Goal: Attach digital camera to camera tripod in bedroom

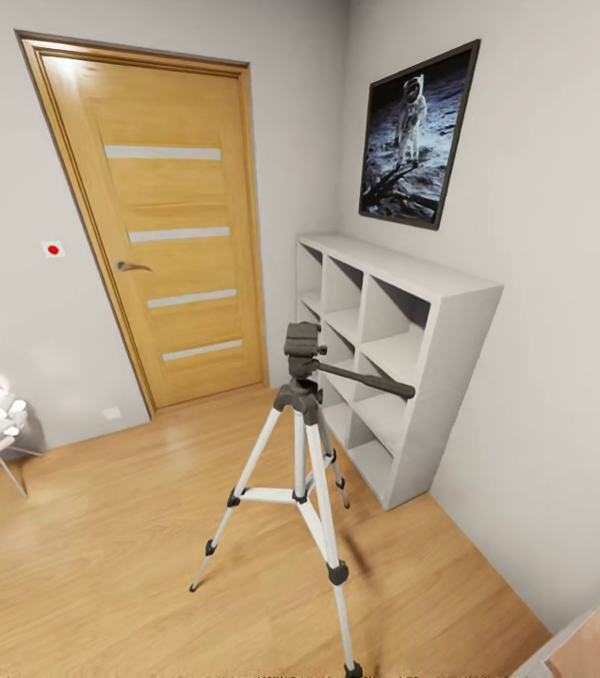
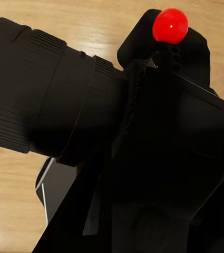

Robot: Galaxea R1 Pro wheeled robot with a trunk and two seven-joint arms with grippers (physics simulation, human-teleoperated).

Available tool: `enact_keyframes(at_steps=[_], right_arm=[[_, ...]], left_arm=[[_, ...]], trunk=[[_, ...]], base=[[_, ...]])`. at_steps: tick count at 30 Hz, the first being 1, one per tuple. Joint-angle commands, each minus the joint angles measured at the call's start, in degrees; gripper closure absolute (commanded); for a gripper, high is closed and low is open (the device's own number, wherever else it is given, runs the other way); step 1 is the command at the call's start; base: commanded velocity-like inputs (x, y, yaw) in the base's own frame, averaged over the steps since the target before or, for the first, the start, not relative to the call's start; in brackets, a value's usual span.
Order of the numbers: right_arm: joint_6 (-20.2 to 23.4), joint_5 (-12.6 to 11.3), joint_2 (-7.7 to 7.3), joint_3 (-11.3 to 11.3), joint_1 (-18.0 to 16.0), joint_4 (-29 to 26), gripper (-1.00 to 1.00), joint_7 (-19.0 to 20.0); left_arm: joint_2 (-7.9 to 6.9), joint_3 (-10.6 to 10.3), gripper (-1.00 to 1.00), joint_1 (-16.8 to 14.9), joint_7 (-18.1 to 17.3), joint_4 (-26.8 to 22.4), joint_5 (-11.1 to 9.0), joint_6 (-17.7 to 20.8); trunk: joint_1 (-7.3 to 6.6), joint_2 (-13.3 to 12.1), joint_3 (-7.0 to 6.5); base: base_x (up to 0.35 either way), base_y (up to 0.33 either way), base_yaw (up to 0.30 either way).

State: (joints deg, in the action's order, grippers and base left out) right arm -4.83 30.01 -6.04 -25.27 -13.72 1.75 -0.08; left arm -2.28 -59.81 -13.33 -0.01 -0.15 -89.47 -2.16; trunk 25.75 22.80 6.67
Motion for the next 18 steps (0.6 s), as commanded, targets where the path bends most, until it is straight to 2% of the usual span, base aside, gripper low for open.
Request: enact_keyframes(at_steps=[1,18], right_arm=[[-0.3,0.4,-0.04,-0.5,-0.1,0.2,-1.0,0.0],[-0.4,0.5,-0.11,-0.5,-0.1,0.2,-1.0,0.0]], left_arm=[[-0.01,-0.5,1.0,0.0,0.2,0.0,-0.4,-0.1],[-0.01,-0.5,1.0,0.0,0.2,0.0,-0.4,-0.1]], trunk=[[0.03,0.1,0.21],[0.03,0.1,1.78]], base=[[0.0,0.0,0.0],[0.0,0.0,0.0]])
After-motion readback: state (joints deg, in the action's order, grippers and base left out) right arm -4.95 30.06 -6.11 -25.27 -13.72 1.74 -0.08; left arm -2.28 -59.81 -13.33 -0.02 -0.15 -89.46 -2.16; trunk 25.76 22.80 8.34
